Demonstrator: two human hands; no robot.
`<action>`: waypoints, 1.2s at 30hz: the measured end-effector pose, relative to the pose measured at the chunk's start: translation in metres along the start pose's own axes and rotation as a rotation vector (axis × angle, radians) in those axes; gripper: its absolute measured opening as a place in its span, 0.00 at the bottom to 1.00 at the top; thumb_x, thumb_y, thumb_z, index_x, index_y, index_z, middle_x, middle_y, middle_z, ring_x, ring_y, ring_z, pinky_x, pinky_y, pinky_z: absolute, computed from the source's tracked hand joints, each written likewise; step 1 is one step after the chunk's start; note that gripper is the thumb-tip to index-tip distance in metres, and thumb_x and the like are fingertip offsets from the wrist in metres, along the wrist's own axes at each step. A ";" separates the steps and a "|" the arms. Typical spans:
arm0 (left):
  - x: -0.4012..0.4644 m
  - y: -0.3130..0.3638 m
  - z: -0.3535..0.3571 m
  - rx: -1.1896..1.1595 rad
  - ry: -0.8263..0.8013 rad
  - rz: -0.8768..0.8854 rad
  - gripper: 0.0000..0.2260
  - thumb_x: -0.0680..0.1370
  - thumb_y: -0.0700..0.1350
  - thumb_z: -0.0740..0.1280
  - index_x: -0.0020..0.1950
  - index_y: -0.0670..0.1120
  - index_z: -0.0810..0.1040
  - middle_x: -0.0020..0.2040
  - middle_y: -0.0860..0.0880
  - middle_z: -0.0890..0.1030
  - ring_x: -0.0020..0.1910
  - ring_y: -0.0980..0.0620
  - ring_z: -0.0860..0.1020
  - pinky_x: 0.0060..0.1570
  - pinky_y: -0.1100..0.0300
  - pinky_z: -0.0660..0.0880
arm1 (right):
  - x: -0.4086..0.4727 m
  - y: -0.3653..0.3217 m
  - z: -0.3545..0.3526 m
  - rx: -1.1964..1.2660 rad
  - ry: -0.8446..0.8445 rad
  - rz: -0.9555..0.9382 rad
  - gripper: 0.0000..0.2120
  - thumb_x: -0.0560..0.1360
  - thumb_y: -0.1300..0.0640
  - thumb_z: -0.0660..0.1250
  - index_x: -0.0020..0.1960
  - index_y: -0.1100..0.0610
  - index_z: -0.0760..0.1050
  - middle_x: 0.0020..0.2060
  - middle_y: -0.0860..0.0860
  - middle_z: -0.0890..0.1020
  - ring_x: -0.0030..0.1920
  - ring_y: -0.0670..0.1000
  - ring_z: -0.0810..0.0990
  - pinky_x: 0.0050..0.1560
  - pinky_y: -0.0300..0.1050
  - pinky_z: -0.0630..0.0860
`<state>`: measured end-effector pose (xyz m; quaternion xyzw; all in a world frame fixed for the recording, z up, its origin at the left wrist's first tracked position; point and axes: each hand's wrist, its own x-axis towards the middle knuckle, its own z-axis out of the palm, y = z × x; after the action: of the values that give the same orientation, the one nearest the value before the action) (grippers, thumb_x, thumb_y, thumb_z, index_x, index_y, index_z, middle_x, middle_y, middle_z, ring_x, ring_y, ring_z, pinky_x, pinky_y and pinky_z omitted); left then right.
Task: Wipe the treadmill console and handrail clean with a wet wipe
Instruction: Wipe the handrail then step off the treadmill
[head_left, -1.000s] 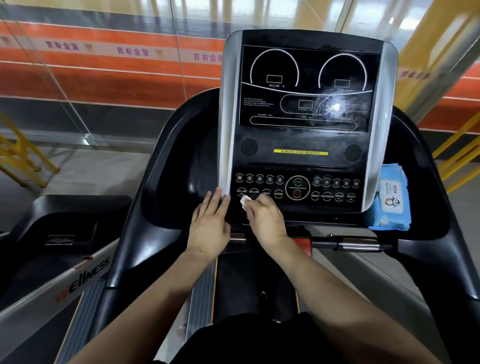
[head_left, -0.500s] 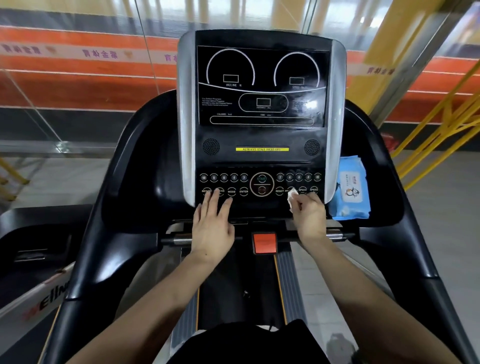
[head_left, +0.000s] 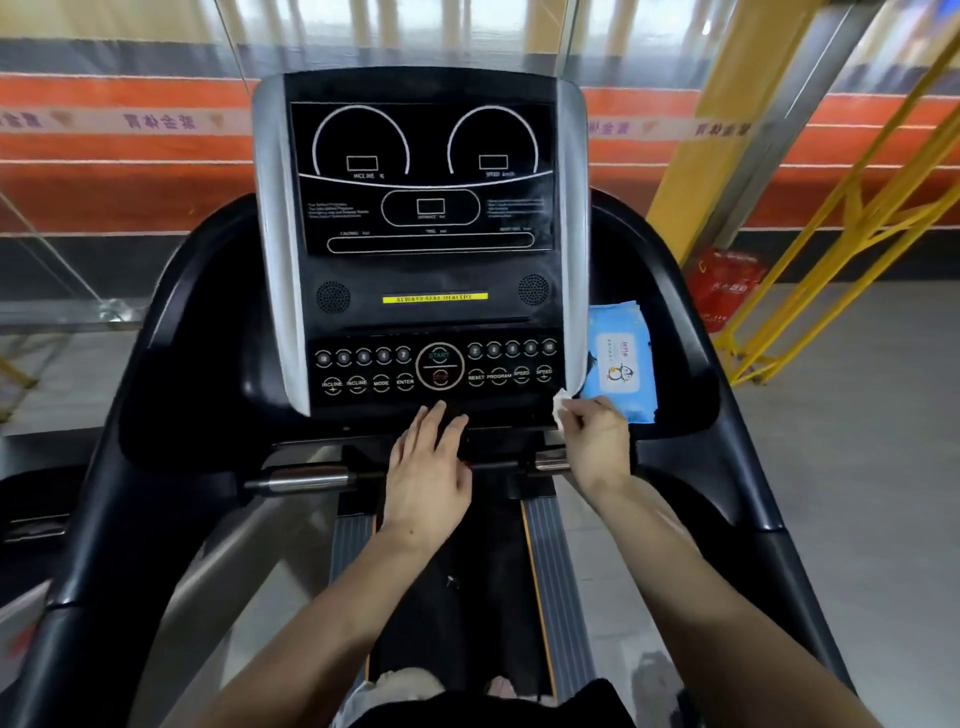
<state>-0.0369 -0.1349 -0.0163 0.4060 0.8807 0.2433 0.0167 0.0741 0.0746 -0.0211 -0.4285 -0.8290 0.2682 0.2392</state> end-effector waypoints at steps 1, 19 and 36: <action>-0.002 0.005 0.002 -0.001 -0.014 0.007 0.27 0.79 0.42 0.65 0.79 0.49 0.68 0.82 0.45 0.65 0.83 0.45 0.59 0.79 0.44 0.62 | -0.007 0.004 -0.005 0.015 0.028 -0.011 0.07 0.79 0.60 0.70 0.56 0.59 0.85 0.47 0.52 0.80 0.43 0.49 0.79 0.52 0.36 0.72; -0.087 0.135 0.044 -0.222 -0.306 0.550 0.26 0.78 0.40 0.67 0.77 0.48 0.70 0.81 0.46 0.65 0.78 0.44 0.66 0.74 0.45 0.68 | -0.243 0.072 -0.152 0.005 0.533 0.275 0.03 0.77 0.56 0.75 0.49 0.49 0.85 0.44 0.43 0.83 0.44 0.42 0.82 0.47 0.32 0.75; -0.327 0.302 0.087 -0.262 -0.677 1.162 0.25 0.82 0.45 0.62 0.80 0.48 0.67 0.81 0.48 0.67 0.82 0.47 0.61 0.80 0.46 0.59 | -0.556 0.138 -0.259 -0.109 1.027 0.761 0.04 0.76 0.54 0.75 0.47 0.45 0.83 0.43 0.40 0.81 0.45 0.47 0.81 0.42 0.39 0.77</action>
<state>0.4154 -0.1690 -0.0149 0.8611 0.4294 0.1769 0.2070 0.6052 -0.2624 -0.0111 -0.7781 -0.4113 0.0521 0.4718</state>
